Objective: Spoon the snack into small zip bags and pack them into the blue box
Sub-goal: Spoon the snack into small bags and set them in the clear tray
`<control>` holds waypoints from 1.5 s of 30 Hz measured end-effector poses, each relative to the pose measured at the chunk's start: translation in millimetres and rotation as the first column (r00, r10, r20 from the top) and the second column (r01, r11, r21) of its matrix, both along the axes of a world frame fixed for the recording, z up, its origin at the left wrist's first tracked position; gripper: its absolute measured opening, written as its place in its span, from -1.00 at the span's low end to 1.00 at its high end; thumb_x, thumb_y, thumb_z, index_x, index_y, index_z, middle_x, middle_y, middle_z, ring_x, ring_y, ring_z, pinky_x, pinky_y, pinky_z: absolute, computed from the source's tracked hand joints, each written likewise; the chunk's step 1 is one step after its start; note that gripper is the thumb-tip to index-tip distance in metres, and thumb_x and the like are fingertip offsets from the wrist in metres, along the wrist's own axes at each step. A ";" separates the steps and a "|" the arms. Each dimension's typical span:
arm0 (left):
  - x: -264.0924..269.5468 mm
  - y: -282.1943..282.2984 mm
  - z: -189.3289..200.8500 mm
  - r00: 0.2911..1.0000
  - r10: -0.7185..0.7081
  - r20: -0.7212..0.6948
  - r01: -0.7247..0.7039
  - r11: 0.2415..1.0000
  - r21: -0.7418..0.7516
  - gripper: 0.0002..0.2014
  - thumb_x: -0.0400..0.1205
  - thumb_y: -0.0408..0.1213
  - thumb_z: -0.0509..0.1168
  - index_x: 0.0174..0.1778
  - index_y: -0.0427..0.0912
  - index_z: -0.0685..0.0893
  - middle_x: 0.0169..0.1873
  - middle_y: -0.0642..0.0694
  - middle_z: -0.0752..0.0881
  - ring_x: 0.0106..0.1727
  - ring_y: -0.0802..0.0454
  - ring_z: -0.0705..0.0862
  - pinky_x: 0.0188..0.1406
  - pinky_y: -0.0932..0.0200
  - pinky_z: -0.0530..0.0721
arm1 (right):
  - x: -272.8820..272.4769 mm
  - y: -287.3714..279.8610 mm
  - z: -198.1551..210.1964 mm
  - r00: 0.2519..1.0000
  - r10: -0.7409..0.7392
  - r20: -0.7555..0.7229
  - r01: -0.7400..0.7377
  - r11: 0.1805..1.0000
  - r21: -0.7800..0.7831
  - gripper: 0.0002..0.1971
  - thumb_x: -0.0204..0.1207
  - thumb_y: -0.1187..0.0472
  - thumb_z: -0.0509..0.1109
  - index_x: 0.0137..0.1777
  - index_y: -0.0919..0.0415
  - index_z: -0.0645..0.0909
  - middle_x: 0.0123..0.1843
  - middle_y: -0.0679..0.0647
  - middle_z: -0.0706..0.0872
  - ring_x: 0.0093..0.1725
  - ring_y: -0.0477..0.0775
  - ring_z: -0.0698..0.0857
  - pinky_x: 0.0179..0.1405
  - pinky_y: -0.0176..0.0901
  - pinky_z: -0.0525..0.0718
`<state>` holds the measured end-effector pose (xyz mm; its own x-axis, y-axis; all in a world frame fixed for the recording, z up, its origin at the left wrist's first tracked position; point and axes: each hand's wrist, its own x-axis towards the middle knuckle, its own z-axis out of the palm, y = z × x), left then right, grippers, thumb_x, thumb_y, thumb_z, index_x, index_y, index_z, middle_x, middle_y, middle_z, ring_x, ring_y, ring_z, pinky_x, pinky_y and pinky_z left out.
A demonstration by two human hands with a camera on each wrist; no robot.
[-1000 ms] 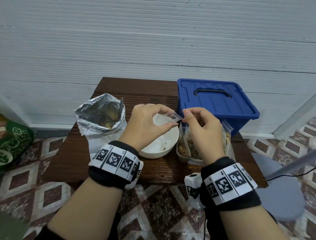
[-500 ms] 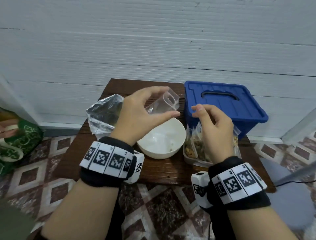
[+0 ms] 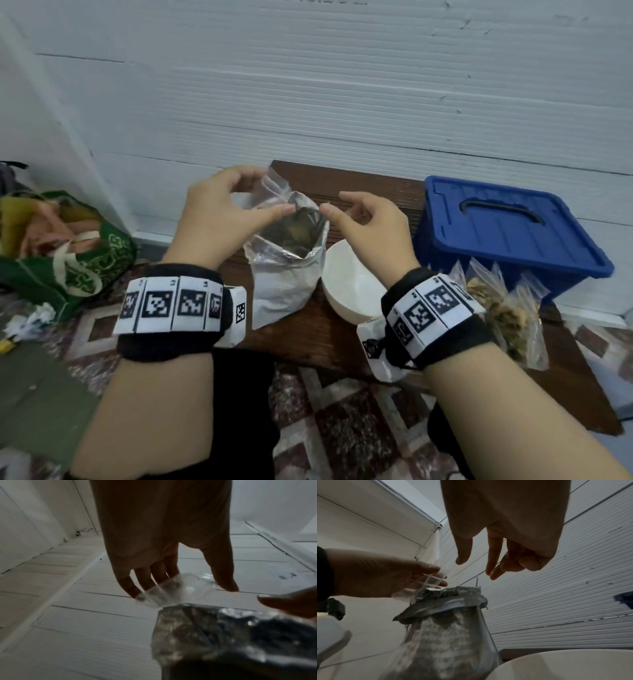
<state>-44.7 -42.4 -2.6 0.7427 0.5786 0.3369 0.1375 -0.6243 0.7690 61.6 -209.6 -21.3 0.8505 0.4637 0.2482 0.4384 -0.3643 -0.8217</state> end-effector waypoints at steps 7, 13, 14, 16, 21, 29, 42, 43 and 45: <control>0.0 7.1 -19.7 0.996 -0.046 -0.075 0.033 0.986 -0.165 -0.53 0.19 0.12 0.64 -0.06 0.25 0.62 -0.02 0.14 0.78 0.07 0.25 0.74 0.21 0.12 0.70 | 1.4 26.1 -6.6 0.988 -0.042 0.146 0.051 0.997 -0.052 -0.89 0.48 0.12 0.49 -0.13 0.16 0.72 -0.24 -0.05 0.68 -0.15 -0.09 0.61 -0.05 -0.14 0.60; -2.9 4.9 -15.2 0.995 -0.044 -0.088 0.027 0.983 -0.182 -0.41 0.19 0.16 0.60 0.12 0.11 0.65 0.01 0.15 0.77 0.10 0.27 0.71 0.26 0.09 0.68 | -2.1 24.2 -8.0 0.926 0.111 0.362 -0.076 0.991 -0.109 -0.90 0.54 0.17 0.41 -0.14 0.18 0.61 -0.30 -0.05 0.63 -0.14 0.12 0.58 -0.14 -0.05 0.48; -3.3 4.4 -14.2 0.994 -0.043 -0.098 0.024 0.982 -0.185 -0.40 0.19 0.17 0.60 0.13 0.11 0.65 0.00 0.18 0.76 0.11 0.29 0.70 0.25 0.08 0.69 | -4.6 24.3 -9.6 0.904 0.159 0.397 -0.096 0.980 -0.174 -0.89 0.56 0.16 0.39 -0.13 0.20 0.58 -0.30 0.00 0.63 -0.14 0.15 0.56 -0.16 -0.05 0.45; -2.9 3.1 -12.3 0.992 -0.038 -0.121 0.015 0.983 -0.181 -0.39 0.23 0.15 0.61 0.17 0.09 0.66 -0.04 0.26 0.72 0.09 0.36 0.65 0.21 0.13 0.68 | -9.4 25.8 -10.2 0.882 0.216 0.419 -0.115 0.960 -0.254 -0.88 0.58 0.18 0.35 -0.13 0.20 0.52 -0.31 0.04 0.58 -0.15 0.18 0.55 -0.19 -0.05 0.38; -2.3 0.1 -10.4 0.989 -0.028 -0.145 0.006 0.988 -0.152 -0.42 0.26 0.13 0.61 0.18 0.06 0.68 -0.07 0.27 0.69 0.07 0.38 0.64 0.07 0.36 0.58 | -12.7 31.3 -5.1 0.969 0.134 0.206 -0.122 0.990 -0.070 -0.86 0.60 0.26 0.33 -0.18 0.19 0.48 -0.30 0.10 0.67 -0.20 0.17 0.64 -0.18 0.03 0.57; -8.4 2.1 -8.4 0.991 -0.042 -0.130 0.017 0.982 -0.188 -0.39 0.24 0.17 0.59 0.19 0.06 0.70 0.02 0.21 0.73 0.13 0.32 0.65 0.18 0.28 0.58 | 2.7 24.8 3.9 0.969 -0.203 -0.144 0.227 0.957 0.183 -0.78 0.63 0.23 0.29 -0.26 0.12 0.43 -0.19 0.13 0.72 -0.24 -0.07 0.64 -0.29 -0.30 0.54; -30.6 24.6 1.3 0.985 -0.046 -0.165 0.033 0.996 -0.080 -0.32 0.20 0.17 0.56 0.25 0.10 0.65 0.00 0.25 0.69 0.07 0.42 0.60 0.05 0.43 0.51 | 36.8 11.8 31.6 0.918 -0.318 -0.237 0.366 0.910 0.196 -0.96 0.56 0.33 0.28 -0.11 0.27 0.54 -0.43 -0.04 0.63 -0.27 -0.08 0.56 -0.25 -0.27 0.56; -30.8 25.3 1.2 0.982 -0.052 -0.183 0.042 0.997 -0.061 -0.33 0.20 0.16 0.57 0.25 0.11 0.65 0.00 0.28 0.68 0.05 0.46 0.58 -0.01 0.50 0.45 | 39.1 10.8 35.3 0.918 -0.323 -0.228 0.369 0.907 0.203 -0.95 0.54 0.34 0.27 -0.11 0.27 0.56 -0.40 0.02 0.64 -0.25 -0.04 0.56 -0.24 -0.24 0.56; -29.4 25.2 1.1 0.973 -0.074 -0.218 0.067 0.997 -0.037 -0.34 0.22 0.11 0.60 0.26 0.11 0.65 0.02 0.28 0.68 0.04 0.48 0.56 -0.08 0.56 0.36 | 43.0 9.0 43.6 0.921 -0.340 -0.193 0.377 0.901 0.214 -0.90 0.52 0.37 0.26 -0.16 0.33 0.60 -0.27 0.24 0.72 -0.19 0.07 0.59 -0.34 -0.25 0.50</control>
